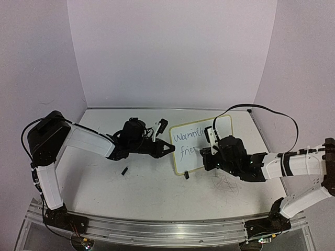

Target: Write a sentence on the whiteboard

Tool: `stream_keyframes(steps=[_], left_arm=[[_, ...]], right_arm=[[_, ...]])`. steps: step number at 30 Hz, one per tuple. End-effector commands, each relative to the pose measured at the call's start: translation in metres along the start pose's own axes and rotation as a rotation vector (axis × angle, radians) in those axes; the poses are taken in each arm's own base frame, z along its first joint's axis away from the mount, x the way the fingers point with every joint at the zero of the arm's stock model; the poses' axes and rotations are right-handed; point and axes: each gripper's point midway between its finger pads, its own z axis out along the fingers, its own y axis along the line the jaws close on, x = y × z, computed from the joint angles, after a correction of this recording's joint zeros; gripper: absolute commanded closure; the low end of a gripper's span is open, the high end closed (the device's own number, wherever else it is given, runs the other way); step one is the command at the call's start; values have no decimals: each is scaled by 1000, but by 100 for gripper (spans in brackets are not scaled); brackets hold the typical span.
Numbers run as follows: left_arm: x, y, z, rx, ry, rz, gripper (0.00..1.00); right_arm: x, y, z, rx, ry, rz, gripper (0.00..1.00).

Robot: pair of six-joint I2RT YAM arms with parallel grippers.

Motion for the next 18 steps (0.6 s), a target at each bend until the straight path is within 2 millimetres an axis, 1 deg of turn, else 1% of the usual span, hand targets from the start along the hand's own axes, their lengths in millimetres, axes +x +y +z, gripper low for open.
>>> stream_keyframes(steps=[1,6,18], left_arm=[[37,8,3,-36,126,-15,100],[38,8,4,-35,129,-15,100],[40,9,2,-39,131,-15,100]], right_arm=[[-20,1,4,8,-53,15,100],[-15,-2,6,29,-35,15,100],[13,-4,3,16,39,19,100]])
